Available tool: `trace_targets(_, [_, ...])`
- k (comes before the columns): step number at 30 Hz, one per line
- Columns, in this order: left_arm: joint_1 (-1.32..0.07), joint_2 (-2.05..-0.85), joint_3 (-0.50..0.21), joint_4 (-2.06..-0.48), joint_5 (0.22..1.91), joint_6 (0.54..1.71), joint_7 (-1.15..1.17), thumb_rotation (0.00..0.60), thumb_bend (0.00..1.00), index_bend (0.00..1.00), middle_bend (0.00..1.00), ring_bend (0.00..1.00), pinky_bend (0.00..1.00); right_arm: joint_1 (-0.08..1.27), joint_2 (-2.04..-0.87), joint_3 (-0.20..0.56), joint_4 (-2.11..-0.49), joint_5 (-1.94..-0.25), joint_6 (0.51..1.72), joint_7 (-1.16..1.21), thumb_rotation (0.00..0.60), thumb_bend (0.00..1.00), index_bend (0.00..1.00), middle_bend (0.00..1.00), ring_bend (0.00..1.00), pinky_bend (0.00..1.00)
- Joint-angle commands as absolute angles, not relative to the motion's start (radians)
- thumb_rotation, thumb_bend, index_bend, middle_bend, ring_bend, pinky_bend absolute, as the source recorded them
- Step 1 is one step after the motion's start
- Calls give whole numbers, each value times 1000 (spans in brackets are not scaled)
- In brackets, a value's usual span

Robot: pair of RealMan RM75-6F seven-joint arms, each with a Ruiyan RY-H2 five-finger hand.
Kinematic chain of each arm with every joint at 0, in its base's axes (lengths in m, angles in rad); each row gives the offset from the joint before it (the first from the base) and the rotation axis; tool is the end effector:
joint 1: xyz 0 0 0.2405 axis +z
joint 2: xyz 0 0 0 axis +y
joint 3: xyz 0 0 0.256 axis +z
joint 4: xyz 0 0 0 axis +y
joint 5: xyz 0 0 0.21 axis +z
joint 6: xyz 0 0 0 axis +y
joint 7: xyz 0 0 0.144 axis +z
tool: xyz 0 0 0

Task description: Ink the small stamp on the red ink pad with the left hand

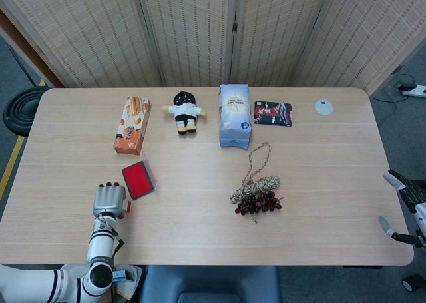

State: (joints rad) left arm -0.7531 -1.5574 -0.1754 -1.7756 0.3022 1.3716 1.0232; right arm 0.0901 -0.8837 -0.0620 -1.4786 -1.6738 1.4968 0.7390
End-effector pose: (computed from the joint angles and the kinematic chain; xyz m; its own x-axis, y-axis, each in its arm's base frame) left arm -0.1906 0.2978 -0.0045 0.5482 0.5005 0.6701 0.7345 0.0950 -0.6719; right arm -0.3348 -0.1596 0.2290 0.0549 -0.1684 0.9842 -0.9960 -0.0791 0.0421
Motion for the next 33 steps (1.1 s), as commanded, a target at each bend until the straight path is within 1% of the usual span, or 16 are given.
trace_targets(1, [-749,-1553,-177,-1783,311,1379,1011,600,297,473,293,218,247,91,-884,-62,-1479,-1673,1494,737,600,381,20,0,0,0])
trace_targets(12, [-761,-1527,-181,-1798,330,1373,1013,600,297,521,339,257,280,95,-886,-59,-1483,-1659,1480,727,600,381,20,0,0,0])
trace_targets(18, [-791,-1509,-212,-1819,288,1382,1051,600,297,539,359,272,294,99,-886,-54,-1481,-1642,1464,733,600,381,20,0,0,0])
trace_targets(24, [-842,-1499,-259,-1830,225,1393,1104,600,297,543,362,272,294,100,-886,-49,-1473,-1627,1455,751,600,381,20,0,0,0])
trace_targets(33, [-911,-1512,-299,-1787,148,1359,1153,600,297,556,376,277,296,100,-884,-45,-1452,-1620,1454,792,600,381,20,0,0,0])
